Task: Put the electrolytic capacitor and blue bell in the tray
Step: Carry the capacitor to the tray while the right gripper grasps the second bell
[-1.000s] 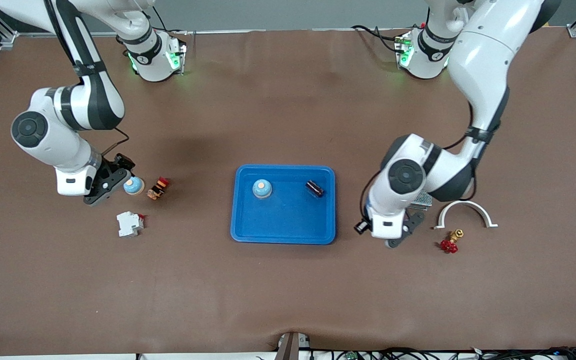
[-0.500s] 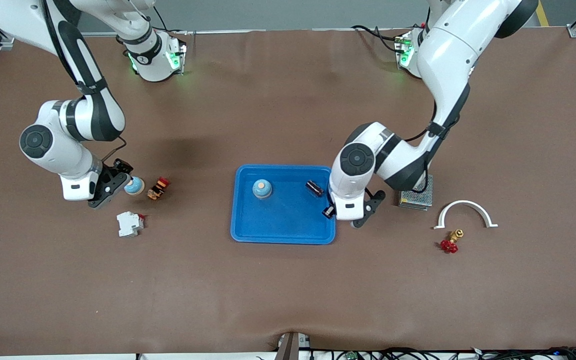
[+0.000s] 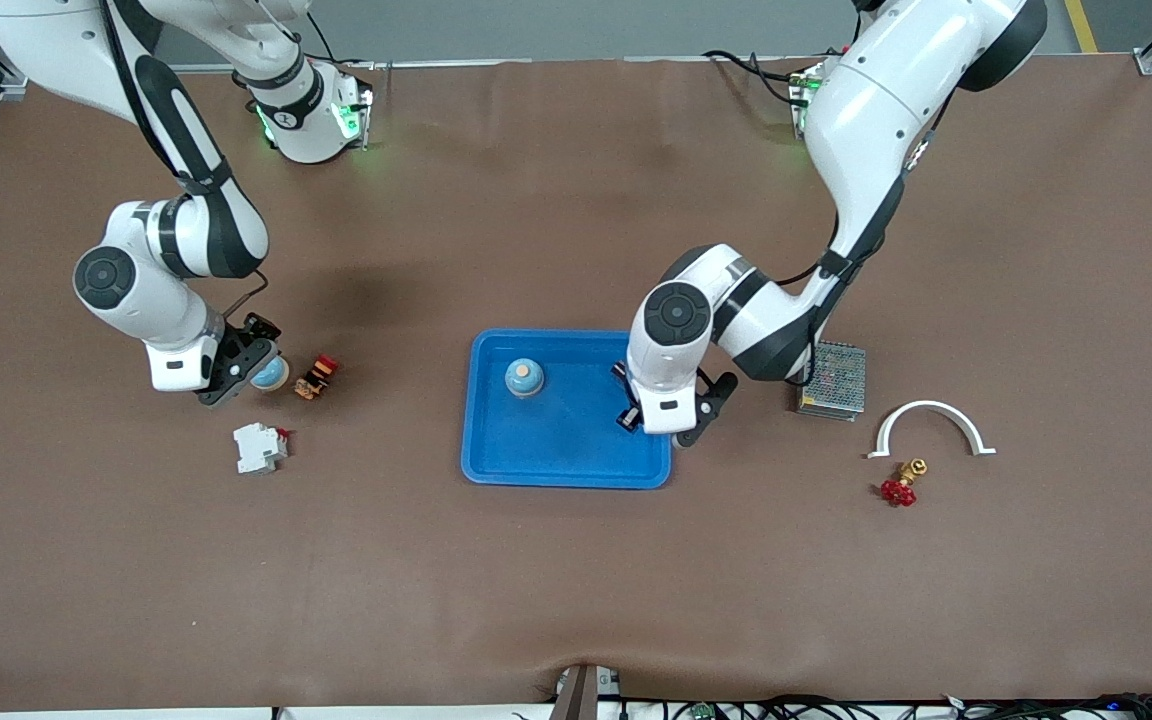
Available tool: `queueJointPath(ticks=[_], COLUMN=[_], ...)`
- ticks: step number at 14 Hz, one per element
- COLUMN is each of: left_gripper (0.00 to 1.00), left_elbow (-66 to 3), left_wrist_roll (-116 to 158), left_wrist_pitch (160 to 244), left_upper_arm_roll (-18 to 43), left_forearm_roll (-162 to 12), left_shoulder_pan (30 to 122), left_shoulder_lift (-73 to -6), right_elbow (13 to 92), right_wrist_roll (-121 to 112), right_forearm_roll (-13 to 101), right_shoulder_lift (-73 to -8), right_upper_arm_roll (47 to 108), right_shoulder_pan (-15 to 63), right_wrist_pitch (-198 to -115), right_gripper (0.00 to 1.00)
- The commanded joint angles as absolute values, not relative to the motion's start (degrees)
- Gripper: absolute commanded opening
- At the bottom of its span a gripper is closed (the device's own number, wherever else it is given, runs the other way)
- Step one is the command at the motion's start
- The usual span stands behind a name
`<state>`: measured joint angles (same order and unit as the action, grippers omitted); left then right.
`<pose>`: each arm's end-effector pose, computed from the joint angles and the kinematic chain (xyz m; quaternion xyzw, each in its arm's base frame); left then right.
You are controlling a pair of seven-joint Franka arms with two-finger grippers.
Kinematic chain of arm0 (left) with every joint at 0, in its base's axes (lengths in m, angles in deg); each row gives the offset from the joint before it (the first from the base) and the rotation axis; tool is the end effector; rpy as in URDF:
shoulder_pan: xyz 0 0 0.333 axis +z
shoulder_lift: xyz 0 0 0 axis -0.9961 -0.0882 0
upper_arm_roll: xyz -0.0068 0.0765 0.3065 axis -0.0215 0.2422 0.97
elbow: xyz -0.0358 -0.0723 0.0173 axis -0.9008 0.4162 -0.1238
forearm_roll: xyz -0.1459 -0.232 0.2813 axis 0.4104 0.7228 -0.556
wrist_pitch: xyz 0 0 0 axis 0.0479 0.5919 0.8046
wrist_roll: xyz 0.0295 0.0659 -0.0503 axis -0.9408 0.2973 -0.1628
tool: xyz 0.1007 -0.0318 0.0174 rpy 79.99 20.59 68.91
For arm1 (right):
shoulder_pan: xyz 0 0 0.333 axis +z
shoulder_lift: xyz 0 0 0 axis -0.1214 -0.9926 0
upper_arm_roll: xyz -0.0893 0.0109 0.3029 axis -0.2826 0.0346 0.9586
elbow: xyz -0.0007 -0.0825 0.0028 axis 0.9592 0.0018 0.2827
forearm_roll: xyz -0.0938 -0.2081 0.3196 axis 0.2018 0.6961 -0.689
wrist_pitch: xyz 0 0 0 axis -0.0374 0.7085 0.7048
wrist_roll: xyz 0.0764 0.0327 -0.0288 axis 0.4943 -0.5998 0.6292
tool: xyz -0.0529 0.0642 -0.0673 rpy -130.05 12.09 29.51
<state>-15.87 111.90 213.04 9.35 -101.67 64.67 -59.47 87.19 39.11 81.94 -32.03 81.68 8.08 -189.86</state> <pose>0.5775 -0.4333 0.2343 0.9014 0.4327 -0.0017 0.0170 0.5210 -0.0037 0.2226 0.9090 0.4168 -0.0059 0.0084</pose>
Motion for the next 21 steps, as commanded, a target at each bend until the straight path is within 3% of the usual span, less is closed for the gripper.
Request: queueJointPath(ticks=[1, 12, 13, 14, 15, 20, 21], left_gripper=[0.00, 0.00, 0.35, 0.78, 1.00, 1.00, 1.00], left_elbow=[-13.5, -12.7, -12.7, -12.7, -12.7, -12.5, -12.0], left_wrist_roll=[114.2, 113.3, 113.4, 113.4, 113.5, 112.0, 109.6], left_wrist_pitch=[216.2, 222.0, 222.0, 222.0, 222.0, 220.4, 218.6], left_upper_arm_roll=[10.6, 11.2, 11.3, 11.3, 11.2, 11.3, 11.3], left_forearm_roll=[-101.9, -102.1, -102.1, -102.2, -102.2, -102.6, -102.6], left_shoulder_pan=[62.5, 62.4, 62.5, 62.4, 62.4, 63.6, 64.4], left_shoulder_lift=[-62.4, -66.8, -66.7, -66.4, -66.0, -62.8, -61.9], right_elbow=[89.2, 90.5, 90.5, 90.5, 90.5, 90.4, 90.4], right_wrist_roll=[41.5, 43.3, 43.3, 43.3, 43.3, 43.3, 43.2], right_forearm_roll=[82.5, 82.5, 82.5, 82.5, 82.5, 82.5, 82.4], right_shoulder_lift=[-33.8, -37.4, -37.4, -37.5, -37.5, -38.0, -38.0], right_upper_arm_roll=[82.6, 82.8, 82.8, 82.8, 82.8, 82.9, 82.9], right_shoulder_pan=[5.7, 4.6, 4.6, 4.6, 4.6, 4.7, 4.7], right_wrist_pitch=[-194.2, -198.7, -198.7, -198.7, -198.7, -198.7, -198.7], right_gripper=[1.00, 1.00, 1.00, 1.00, 1.00, 1.00, 0.88])
